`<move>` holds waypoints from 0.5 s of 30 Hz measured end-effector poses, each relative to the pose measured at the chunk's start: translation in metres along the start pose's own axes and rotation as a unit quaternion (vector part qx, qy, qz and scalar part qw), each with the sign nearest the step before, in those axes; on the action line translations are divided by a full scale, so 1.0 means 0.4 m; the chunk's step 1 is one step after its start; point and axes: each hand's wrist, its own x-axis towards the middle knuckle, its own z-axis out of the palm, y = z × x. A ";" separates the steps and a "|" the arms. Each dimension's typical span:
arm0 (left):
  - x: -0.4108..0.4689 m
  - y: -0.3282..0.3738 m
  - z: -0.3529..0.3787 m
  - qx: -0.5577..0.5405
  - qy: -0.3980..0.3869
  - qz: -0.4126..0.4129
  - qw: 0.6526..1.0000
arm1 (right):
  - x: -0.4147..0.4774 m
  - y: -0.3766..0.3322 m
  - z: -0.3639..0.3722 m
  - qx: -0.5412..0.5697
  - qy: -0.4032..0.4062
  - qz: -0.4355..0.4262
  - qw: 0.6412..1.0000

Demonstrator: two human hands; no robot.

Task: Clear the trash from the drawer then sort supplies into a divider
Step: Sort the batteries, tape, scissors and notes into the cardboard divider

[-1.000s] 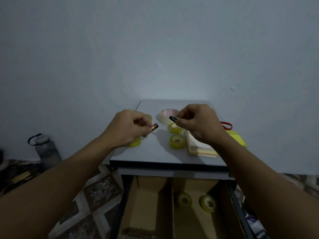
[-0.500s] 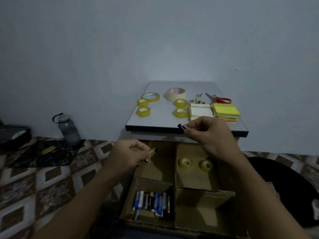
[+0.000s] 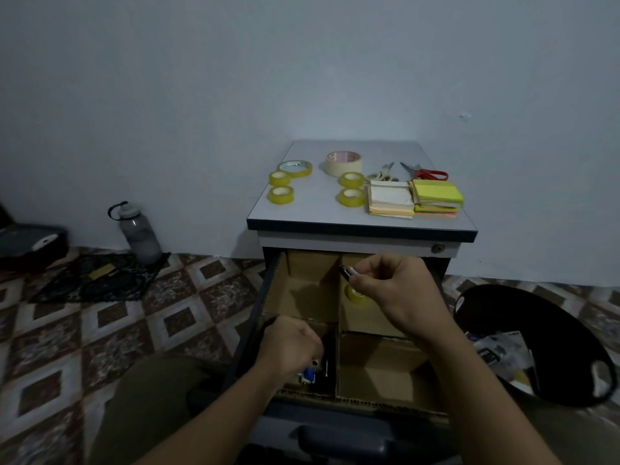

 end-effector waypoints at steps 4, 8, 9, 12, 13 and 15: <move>0.013 0.010 0.035 0.048 0.029 -0.015 0.998 | 0.001 0.011 0.008 -0.002 -0.007 0.019 1.000; 0.025 0.004 0.033 -0.012 -0.040 -0.030 0.999 | -0.001 0.021 0.009 -0.002 -0.012 0.025 1.000; 0.030 -0.003 0.029 -0.008 -0.059 -0.023 0.998 | -0.002 0.023 0.007 -0.004 -0.011 0.025 1.000; 0.041 -0.016 0.014 0.015 -0.108 0.011 0.994 | -0.002 0.035 0.001 -0.011 -0.010 0.027 1.000; 0.038 -0.014 0.009 0.025 -0.123 0.023 0.992 | -0.003 0.039 -0.001 -0.013 -0.010 0.027 1.000; 0.035 -0.012 0.001 0.053 -0.139 0.048 0.988 | -0.004 0.046 -0.004 -0.015 -0.007 0.028 0.999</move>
